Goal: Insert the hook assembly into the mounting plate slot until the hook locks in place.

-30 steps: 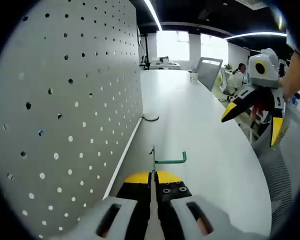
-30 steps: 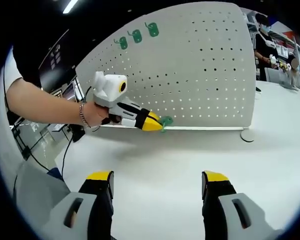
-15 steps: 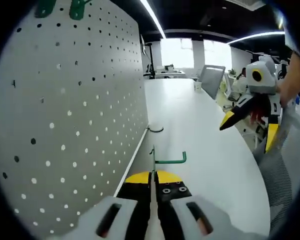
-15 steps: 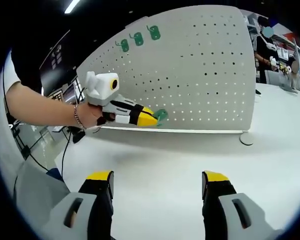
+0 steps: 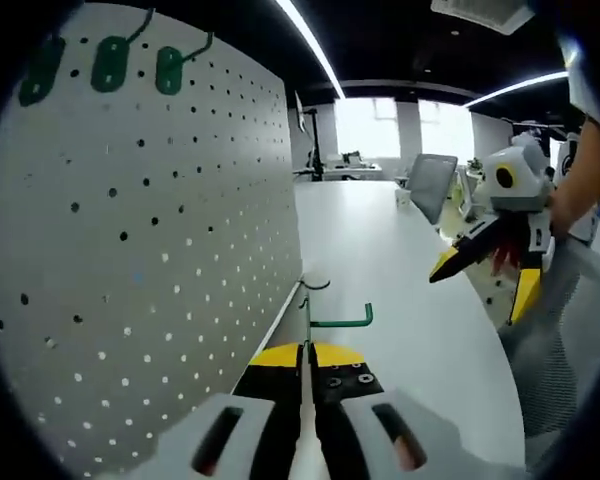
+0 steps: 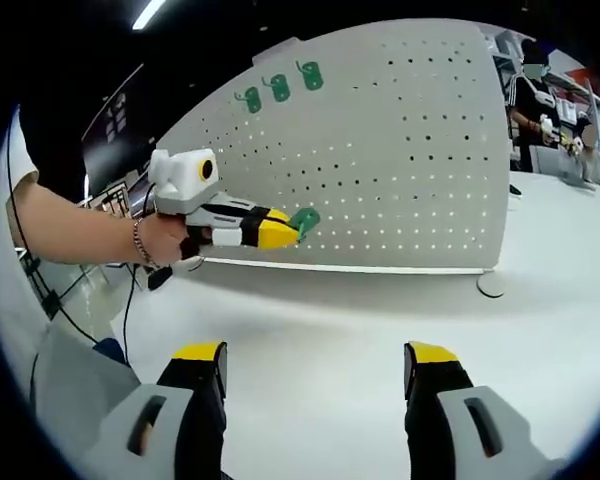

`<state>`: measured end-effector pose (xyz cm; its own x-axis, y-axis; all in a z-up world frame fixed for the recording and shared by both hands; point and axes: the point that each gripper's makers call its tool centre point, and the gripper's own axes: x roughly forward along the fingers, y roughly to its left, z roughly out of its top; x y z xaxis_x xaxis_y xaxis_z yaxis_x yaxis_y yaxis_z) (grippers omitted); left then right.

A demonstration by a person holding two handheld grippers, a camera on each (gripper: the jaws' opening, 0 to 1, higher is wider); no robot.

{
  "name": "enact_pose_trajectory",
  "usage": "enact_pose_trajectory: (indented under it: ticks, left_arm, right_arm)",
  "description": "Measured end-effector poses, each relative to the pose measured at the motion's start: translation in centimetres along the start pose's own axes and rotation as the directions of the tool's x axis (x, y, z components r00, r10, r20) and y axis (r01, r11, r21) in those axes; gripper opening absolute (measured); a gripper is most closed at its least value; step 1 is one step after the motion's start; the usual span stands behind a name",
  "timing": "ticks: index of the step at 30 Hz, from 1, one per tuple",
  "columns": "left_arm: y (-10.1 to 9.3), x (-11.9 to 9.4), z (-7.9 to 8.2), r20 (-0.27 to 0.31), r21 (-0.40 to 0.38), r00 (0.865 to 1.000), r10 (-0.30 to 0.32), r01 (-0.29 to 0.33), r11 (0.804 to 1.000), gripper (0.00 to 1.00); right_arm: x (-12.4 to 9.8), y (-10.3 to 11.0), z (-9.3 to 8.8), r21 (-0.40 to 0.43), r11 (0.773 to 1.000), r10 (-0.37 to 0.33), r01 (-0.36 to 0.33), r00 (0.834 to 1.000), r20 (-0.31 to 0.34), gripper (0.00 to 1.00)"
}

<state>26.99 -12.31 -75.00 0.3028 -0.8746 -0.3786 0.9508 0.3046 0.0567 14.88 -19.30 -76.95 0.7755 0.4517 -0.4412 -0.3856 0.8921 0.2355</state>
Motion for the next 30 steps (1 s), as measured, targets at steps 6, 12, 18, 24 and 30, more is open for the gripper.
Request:
enact_pose_trajectory:
  ticks: [6, 12, 18, 24, 30]
  left_arm:
    - [-0.5, -1.5, 0.6, 0.035, -0.02, 0.999, 0.024, -0.023, 1.0, 0.02]
    - [-1.2, -3.1, 1.3, 0.068, -0.037, 0.996, 0.055, -0.053, 0.998, 0.02]
    - [-0.9, -4.7, 2.1, 0.108, -0.07, 0.99, 0.093, -0.086, 0.994, 0.02]
    - [-1.3, -6.2, 2.9, 0.151, -0.092, 0.982, 0.113, -0.099, 0.991, 0.02]
    - [-1.7, -7.8, 4.9, 0.199, -0.08, 0.971, 0.136, -0.122, 0.989, 0.02]
  right_arm:
    - [-0.1, 0.2, 0.0, -0.006, 1.0, 0.004, -0.004, 1.0, 0.0, 0.69]
    - [-0.3, 0.6, 0.1, -0.015, 1.0, 0.015, -0.015, 1.0, 0.001, 0.68]
    - [-0.4, 0.8, 0.2, -0.012, 1.0, 0.021, -0.021, 1.0, 0.008, 0.68]
    - [-0.6, 1.0, 0.2, -0.012, 1.0, 0.025, -0.025, 1.0, 0.016, 0.69]
    - [-0.6, 1.2, 0.3, -0.018, 0.999, 0.031, -0.03, 0.999, 0.017, 0.69]
